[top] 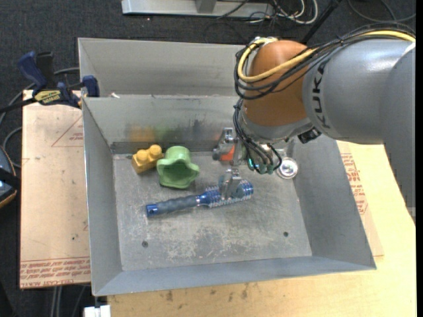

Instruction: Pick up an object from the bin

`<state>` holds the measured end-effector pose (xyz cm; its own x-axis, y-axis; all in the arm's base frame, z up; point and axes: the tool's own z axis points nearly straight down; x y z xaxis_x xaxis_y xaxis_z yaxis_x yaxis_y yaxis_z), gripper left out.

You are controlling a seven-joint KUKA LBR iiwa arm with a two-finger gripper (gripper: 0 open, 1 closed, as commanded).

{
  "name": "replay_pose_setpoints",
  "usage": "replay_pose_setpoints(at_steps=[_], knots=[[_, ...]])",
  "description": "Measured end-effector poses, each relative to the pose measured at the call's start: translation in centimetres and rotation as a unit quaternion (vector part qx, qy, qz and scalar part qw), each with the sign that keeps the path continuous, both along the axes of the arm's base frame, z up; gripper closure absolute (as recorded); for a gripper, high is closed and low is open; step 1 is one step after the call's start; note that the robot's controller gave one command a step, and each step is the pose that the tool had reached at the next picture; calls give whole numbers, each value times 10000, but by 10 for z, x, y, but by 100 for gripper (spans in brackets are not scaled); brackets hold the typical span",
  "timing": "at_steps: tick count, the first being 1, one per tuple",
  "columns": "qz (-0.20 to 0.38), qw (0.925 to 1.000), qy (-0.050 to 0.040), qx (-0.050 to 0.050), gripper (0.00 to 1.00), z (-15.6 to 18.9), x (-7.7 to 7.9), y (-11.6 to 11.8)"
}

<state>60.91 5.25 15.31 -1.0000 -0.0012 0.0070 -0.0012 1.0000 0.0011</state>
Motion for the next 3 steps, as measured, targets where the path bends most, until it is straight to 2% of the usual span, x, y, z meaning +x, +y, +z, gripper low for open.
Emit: replay_pose_setpoints(at_steps=[1, 2, 3], knots=[[779, 9969, -79, 6, 0, -78, -14, 2], [1197, 9928, -60, 4, 0, -52, -19, 2], [725, 9974, -56, 2, 0, -32, -16, -14]])
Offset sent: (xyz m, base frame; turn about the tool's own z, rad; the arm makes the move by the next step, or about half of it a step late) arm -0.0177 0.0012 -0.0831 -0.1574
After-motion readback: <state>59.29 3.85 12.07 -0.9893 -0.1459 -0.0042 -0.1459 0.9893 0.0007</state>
